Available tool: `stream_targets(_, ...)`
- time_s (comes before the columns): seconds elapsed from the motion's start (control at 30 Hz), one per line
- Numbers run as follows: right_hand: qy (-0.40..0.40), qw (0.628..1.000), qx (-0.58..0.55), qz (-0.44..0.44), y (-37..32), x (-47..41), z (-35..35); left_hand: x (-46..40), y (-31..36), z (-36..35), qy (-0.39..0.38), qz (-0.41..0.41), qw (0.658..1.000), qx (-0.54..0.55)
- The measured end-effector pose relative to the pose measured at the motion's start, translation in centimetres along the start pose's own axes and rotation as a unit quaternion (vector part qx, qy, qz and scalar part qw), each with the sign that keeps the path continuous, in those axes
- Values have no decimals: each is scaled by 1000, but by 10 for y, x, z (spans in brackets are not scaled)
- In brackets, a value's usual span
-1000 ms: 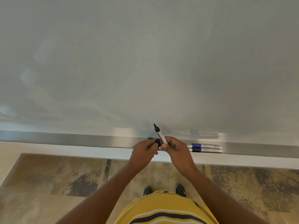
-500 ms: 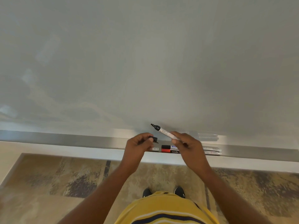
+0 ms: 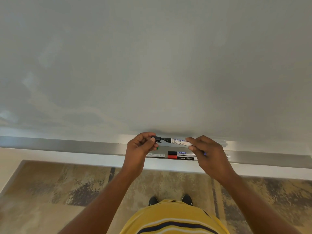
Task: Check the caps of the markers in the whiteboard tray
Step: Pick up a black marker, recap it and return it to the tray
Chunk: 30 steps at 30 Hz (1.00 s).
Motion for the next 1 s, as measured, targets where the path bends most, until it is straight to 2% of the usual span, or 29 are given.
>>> stream_targets(0.37, 10, 999, 27, 26, -8, -8, -7, 1, 1, 0, -11, -18, 993, -113)
stream_targets(0.77, 94, 995, -7, 28, -8, -12, -28, -12, 10, 1, -3, -16, 992, -125)
stream_targets(0.9, 76, 996, 18, 47, -5, -14, -34, -13, 4, 7, -17, -6, 989, -145)
stream_targets(1.0, 34, 999, 10, 5, -2, -23, -43, -18, -4, 16, -16, 2, 985, -169)
Point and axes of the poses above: each hand's wrist, its own x-axis away from the middle knuckle, its own z-axis out of the back of the hand, y = z × x, the point moved 2 cm from there along -x, towards the middle knuckle, and after that the axes turned 11 degrees about -z, right-handed, at the moved point
